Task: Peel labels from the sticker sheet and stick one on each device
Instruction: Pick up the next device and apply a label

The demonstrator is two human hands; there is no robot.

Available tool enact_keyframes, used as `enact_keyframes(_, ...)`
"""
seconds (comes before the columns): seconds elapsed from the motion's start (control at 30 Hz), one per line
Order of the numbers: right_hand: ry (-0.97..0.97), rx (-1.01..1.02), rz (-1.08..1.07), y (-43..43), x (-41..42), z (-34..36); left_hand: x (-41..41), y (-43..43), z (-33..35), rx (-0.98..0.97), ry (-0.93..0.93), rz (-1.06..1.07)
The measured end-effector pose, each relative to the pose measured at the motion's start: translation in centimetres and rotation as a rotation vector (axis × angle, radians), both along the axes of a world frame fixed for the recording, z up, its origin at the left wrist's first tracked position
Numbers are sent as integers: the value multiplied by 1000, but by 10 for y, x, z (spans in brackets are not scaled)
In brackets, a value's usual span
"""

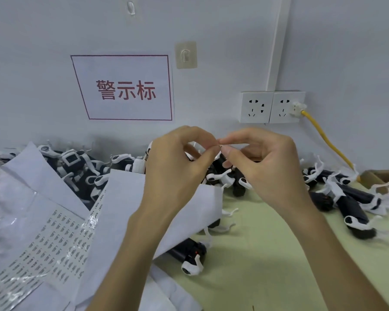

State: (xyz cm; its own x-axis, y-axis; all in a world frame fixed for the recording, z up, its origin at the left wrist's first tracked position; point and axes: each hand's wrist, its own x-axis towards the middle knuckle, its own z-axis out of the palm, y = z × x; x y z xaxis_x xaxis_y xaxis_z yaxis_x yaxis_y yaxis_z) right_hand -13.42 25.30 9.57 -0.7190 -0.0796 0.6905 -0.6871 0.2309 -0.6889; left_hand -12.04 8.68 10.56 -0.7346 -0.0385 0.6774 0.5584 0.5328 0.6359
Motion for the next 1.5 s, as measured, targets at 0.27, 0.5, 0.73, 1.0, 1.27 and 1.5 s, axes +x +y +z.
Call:
enact_keyframes(0.27,26,20,-82,0,-1,0,1,1,1,60,-54,-107)
enact_keyframes(0.5,1,68,-141,9,-10,-3,-12,2,-16,-110,-263,-130)
enact_keyframes(0.73,-374,421,-127,24,-34,-28,-25,9,-52,-860,-669,-23)
enact_keyframes(1.0,-528,841,-16,-5,-46,-86,-27,-30,-40,-885,-842,33)
enact_keyframes(1.27,-387,260,-4,30,-44,-37,-31,-39,-36,-695,-474,-94)
enact_keyframes(1.5,-468,-164,331,50,-14,6,-11,-1,-24,-149,-408,-566)
